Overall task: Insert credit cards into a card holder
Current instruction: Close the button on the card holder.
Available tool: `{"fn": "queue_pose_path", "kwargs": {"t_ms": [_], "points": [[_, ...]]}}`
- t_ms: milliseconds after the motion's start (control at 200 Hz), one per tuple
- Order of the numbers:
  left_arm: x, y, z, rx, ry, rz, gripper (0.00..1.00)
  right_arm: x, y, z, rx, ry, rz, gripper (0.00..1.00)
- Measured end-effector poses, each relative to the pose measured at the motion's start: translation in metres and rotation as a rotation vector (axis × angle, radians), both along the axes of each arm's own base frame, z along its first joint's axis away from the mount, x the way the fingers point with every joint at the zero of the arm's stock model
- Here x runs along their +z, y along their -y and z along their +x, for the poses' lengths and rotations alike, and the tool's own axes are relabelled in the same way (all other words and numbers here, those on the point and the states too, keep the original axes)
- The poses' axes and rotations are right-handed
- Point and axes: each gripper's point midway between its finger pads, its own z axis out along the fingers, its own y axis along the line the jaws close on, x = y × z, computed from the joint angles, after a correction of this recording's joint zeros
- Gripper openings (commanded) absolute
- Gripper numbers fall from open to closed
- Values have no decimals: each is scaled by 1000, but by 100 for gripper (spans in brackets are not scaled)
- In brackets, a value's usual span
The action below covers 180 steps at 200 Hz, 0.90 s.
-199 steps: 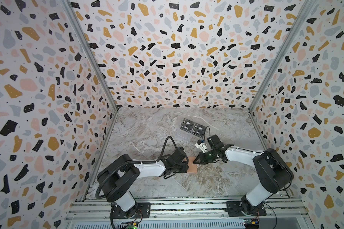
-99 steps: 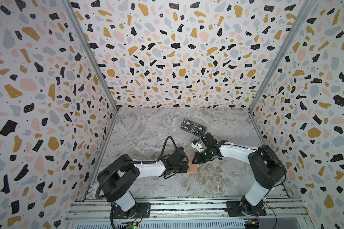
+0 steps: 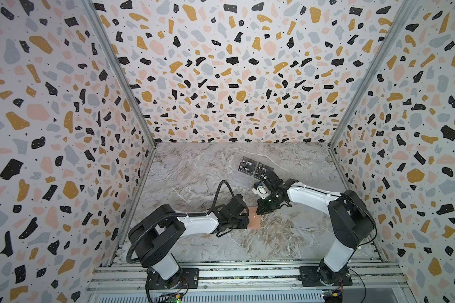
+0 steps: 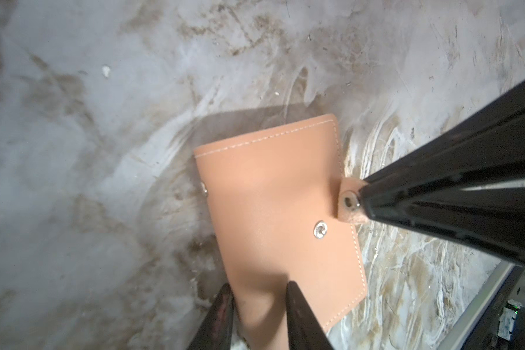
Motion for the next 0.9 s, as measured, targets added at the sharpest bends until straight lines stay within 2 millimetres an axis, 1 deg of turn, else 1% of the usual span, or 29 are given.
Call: {"fn": "queue_pose_path", "kwargs": {"t_ms": [85, 160, 901], "points": [[0, 0, 0, 0, 0, 0, 32, -4, -7, -4, 26, -7, -8, 0], [0, 0, 0, 1, 0, 0, 32, -4, -9, -5, 33, -6, -17, 0], [0, 0, 0, 0, 3, -3, 32, -4, -3, -11, 82, 0, -85, 0]]}}
